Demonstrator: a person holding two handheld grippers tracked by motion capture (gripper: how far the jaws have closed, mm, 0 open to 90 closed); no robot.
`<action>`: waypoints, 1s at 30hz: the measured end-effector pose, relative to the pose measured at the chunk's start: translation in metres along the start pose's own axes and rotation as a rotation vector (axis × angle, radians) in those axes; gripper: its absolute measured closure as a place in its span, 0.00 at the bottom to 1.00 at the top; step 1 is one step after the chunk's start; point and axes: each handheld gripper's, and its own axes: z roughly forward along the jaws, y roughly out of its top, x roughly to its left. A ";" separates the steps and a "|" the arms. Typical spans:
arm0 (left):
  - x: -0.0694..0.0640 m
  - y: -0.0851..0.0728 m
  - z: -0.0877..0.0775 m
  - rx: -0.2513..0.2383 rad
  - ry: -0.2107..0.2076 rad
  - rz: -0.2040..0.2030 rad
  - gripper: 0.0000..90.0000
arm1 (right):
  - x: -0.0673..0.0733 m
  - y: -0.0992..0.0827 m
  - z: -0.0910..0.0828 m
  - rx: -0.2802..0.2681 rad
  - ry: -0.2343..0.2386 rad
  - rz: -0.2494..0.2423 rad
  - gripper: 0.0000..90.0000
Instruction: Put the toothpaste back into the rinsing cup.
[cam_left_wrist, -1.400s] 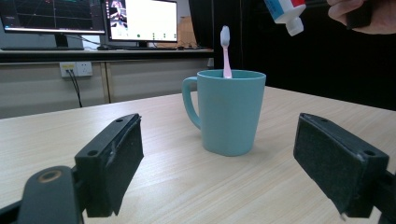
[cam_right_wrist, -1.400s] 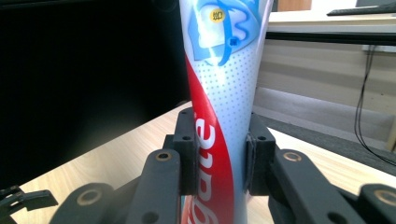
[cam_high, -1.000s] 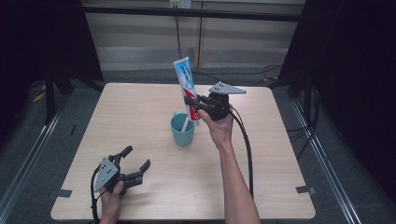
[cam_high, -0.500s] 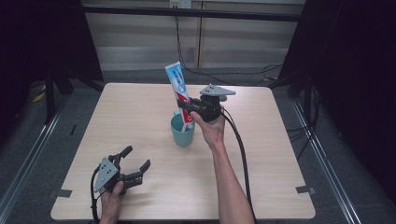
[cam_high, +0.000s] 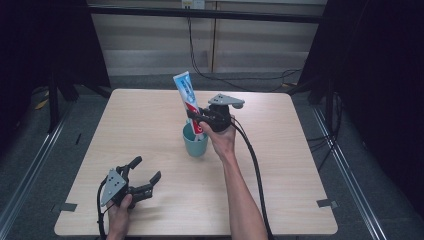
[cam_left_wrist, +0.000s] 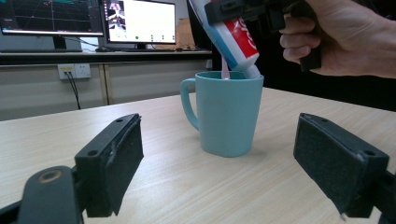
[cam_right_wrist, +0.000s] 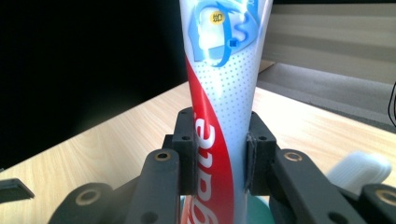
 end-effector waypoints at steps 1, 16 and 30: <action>0.000 0.000 0.000 -0.001 0.000 0.002 0.17 | 0.000 -0.002 0.001 0.003 -0.002 0.001 0.79; 0.000 0.000 0.000 0.002 -0.005 0.008 0.17 | 0.000 -0.023 0.012 0.049 -0.005 0.017 0.79; 0.001 0.000 0.000 0.004 -0.006 0.009 0.17 | -0.001 -0.037 0.014 0.056 -0.001 0.030 0.78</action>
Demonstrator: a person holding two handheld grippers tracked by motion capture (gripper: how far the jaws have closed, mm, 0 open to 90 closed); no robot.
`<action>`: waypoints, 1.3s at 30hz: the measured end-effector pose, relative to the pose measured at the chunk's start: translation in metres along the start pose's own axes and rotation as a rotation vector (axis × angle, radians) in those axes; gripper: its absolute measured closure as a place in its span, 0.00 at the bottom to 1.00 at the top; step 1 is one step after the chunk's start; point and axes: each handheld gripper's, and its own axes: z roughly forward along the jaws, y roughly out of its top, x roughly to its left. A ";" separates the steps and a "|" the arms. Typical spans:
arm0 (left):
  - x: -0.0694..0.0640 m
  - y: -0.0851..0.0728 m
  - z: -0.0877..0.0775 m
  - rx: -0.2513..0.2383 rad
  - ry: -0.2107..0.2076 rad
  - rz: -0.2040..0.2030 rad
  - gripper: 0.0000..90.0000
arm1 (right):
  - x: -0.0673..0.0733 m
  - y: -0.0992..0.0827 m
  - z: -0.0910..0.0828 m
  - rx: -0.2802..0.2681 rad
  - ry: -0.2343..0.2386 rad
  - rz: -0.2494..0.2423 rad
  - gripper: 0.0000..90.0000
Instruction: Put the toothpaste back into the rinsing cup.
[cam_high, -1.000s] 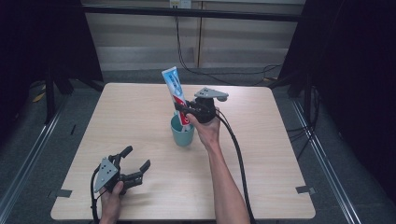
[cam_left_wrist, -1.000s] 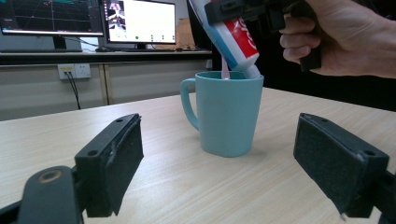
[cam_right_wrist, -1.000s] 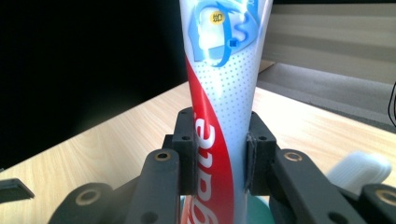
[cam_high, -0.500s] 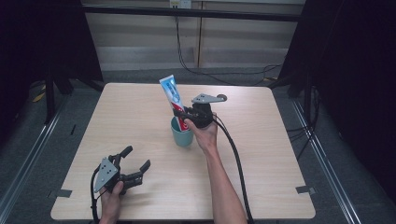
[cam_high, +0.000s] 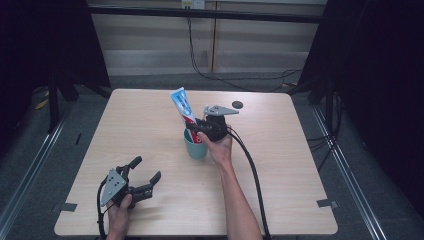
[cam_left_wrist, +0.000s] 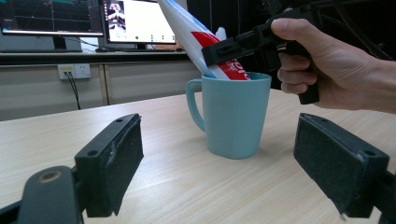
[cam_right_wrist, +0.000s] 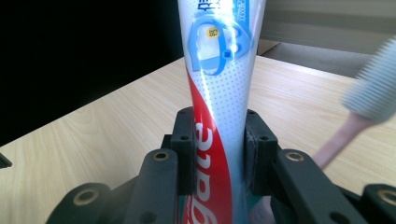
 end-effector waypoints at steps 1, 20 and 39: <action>0.000 0.000 0.000 0.000 0.000 0.000 0.17 | 0.000 0.000 0.000 0.000 0.000 0.000 0.78; 0.000 0.000 0.000 0.000 -0.001 0.001 0.18 | 0.002 -0.005 -0.013 0.029 -0.014 -0.022 0.75; 0.000 0.000 0.000 0.001 0.000 0.001 0.17 | -0.003 -0.016 -0.037 0.034 -0.029 -0.012 0.65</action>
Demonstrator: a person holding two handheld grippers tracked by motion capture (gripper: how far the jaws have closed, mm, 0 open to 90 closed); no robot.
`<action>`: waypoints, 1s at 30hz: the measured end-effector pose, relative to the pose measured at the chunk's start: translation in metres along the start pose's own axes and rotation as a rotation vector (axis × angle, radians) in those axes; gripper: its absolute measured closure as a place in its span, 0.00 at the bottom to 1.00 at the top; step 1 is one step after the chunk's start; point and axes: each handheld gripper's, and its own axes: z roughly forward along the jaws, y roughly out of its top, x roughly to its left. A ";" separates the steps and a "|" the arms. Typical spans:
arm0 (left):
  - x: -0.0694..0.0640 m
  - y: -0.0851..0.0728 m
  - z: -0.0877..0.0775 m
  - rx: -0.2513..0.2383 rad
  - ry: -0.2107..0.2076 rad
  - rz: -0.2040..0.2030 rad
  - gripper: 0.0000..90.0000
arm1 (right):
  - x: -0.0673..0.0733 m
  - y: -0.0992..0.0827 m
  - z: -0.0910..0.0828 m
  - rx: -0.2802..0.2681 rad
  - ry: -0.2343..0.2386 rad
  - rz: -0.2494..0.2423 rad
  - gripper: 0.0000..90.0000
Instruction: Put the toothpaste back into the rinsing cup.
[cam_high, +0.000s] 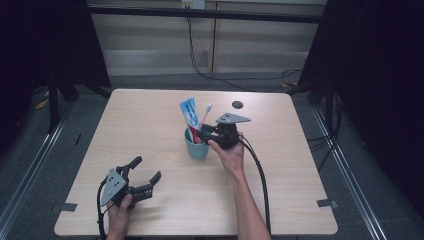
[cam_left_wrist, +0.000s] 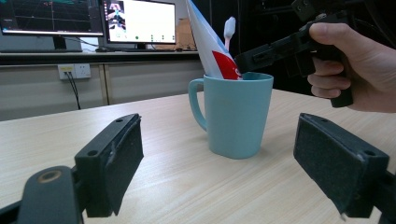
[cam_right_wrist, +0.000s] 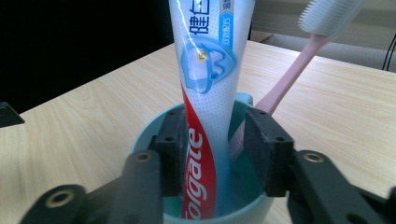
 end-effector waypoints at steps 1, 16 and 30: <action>0.000 0.000 0.000 0.000 0.000 0.000 0.17 | 0.001 0.000 -0.001 -0.002 -0.004 0.002 0.64; 0.000 0.000 0.000 0.000 0.000 0.000 0.18 | 0.004 0.003 -0.029 -0.057 -0.041 0.000 0.38; 0.000 0.000 0.000 -0.001 0.000 -0.001 0.18 | -0.003 -0.005 -0.058 -0.112 -0.118 0.018 0.23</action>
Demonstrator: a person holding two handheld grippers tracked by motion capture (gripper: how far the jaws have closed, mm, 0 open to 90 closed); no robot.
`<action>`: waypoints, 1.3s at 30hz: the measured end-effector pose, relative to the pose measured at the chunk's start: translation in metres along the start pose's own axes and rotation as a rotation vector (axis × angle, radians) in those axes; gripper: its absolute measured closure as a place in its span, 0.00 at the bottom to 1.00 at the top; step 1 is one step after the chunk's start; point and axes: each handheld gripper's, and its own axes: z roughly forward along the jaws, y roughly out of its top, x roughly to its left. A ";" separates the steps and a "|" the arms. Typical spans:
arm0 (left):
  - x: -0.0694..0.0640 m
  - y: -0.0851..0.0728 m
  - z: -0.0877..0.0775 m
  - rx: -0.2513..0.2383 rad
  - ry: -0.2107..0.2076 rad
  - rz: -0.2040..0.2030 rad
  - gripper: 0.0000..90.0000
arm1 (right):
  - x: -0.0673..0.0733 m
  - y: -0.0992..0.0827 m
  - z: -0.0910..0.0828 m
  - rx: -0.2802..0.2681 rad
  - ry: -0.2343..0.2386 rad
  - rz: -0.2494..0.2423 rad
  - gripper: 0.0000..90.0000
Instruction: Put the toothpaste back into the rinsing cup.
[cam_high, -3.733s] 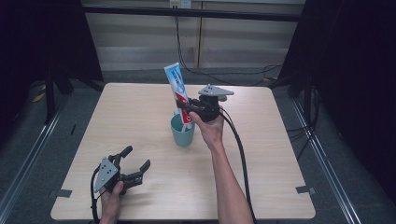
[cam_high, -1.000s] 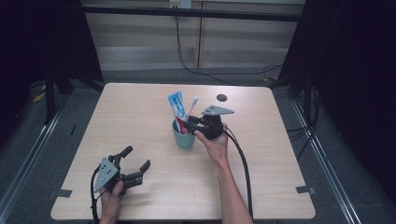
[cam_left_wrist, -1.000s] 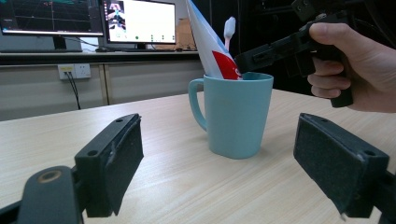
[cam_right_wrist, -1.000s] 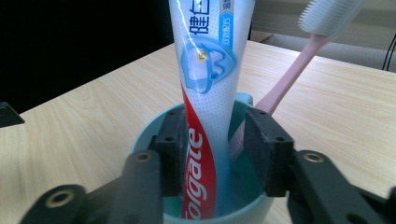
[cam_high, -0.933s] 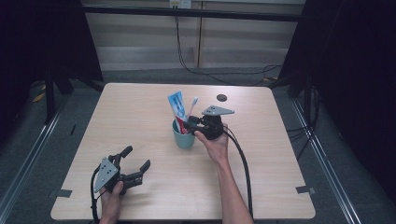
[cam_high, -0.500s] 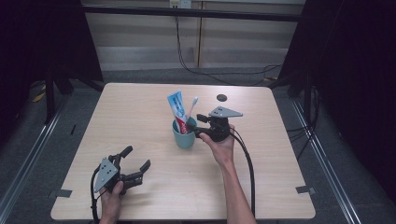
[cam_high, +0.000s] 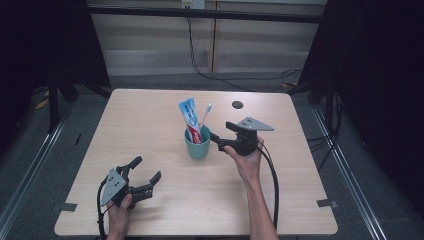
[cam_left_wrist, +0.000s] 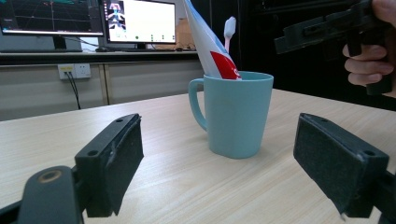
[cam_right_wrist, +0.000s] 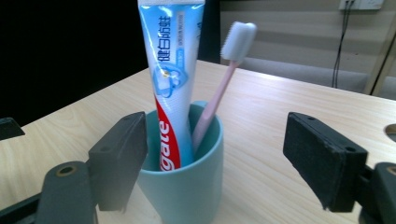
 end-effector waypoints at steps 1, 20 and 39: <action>0.000 0.000 0.000 0.001 0.000 0.002 0.18 | -0.002 -0.001 -0.004 -0.009 -0.014 -0.002 0.22; 0.000 0.000 0.000 0.001 0.001 0.001 0.18 | -0.011 -0.020 -0.034 0.015 -0.129 -0.033 0.16; -0.001 0.000 0.000 0.002 0.008 -0.009 0.17 | -0.025 -0.063 -0.079 -0.011 -0.222 0.043 0.15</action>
